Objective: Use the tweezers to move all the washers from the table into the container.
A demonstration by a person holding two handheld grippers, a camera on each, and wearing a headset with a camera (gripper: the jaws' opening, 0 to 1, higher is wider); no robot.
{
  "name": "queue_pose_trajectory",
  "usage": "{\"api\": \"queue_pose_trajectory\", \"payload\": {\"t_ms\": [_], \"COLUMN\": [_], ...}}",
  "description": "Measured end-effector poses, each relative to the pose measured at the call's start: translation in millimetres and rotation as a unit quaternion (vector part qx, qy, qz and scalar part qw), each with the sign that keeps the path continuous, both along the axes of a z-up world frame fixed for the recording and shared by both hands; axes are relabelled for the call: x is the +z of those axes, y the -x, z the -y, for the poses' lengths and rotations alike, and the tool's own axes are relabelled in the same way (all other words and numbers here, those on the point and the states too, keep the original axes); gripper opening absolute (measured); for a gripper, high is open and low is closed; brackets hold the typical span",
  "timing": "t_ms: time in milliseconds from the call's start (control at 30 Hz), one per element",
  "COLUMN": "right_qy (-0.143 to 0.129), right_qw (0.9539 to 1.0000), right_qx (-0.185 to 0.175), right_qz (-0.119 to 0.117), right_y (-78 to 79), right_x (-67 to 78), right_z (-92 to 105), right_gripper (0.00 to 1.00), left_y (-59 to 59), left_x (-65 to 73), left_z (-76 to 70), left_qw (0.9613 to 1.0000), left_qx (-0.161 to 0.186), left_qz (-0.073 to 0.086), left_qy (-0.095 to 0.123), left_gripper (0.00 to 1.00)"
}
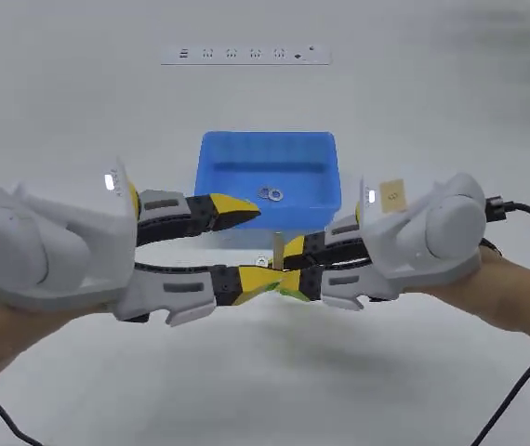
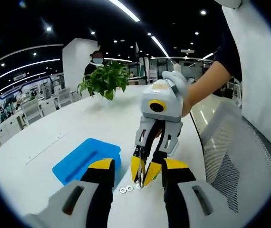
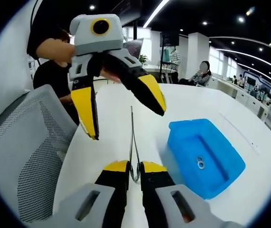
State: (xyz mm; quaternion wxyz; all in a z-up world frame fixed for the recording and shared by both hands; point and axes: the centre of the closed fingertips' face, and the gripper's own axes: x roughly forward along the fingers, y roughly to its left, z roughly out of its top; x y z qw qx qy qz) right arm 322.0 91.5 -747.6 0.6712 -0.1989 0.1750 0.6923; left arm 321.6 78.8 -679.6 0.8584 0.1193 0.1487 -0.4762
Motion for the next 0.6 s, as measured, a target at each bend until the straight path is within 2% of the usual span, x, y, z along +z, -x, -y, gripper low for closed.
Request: {"api": "queue_pose_trajectory", "payload": {"t_ms": [33, 100, 200, 367, 467, 600], "right_qy": [-0.003, -0.006, -0.005, -0.013, -0.019, -0.031], "right_qw": [1.0000, 1.0000, 0.9999, 0.9998, 0.9996, 0.9991], "right_qx": [-0.002, -0.002, 0.002, 0.004, 0.002, 0.001], "right_qz": [0.000, 0.001, 0.009, 0.016, 0.021, 0.029], "right_y": [0.0, 0.0, 0.0, -2.7, -6.8, -14.5], "right_x": [3.4, 7.5, 14.3, 28.6, 38.9, 54.6], "right_z": [-1.1, -2.6, -5.0, -10.1, -14.2, -18.9], "right_gripper": [0.10, 0.10, 0.10, 0.10, 0.10, 0.10], "left_y": [0.5, 0.6, 0.8, 4.5, 6.3, 7.8], "left_x": [0.1, -0.5, -0.1, 5.2, 6.6, 2.6], "left_z": [-2.6, -10.4, -22.0, -32.3, -38.6, -46.1], "left_qw": [1.0000, 0.9996, 0.9988, 0.9970, 0.9950, 0.9929], "left_qx": [0.004, 0.025, 0.049, 0.073, 0.093, 0.112], "left_qz": [0.001, -0.008, -0.004, -0.004, -0.008, -0.014], "left_qy": [0.000, 0.005, 0.005, 0.024, 0.038, 0.038], "left_gripper": [0.51, 0.59, 0.68, 0.71, 0.78, 0.88]}}
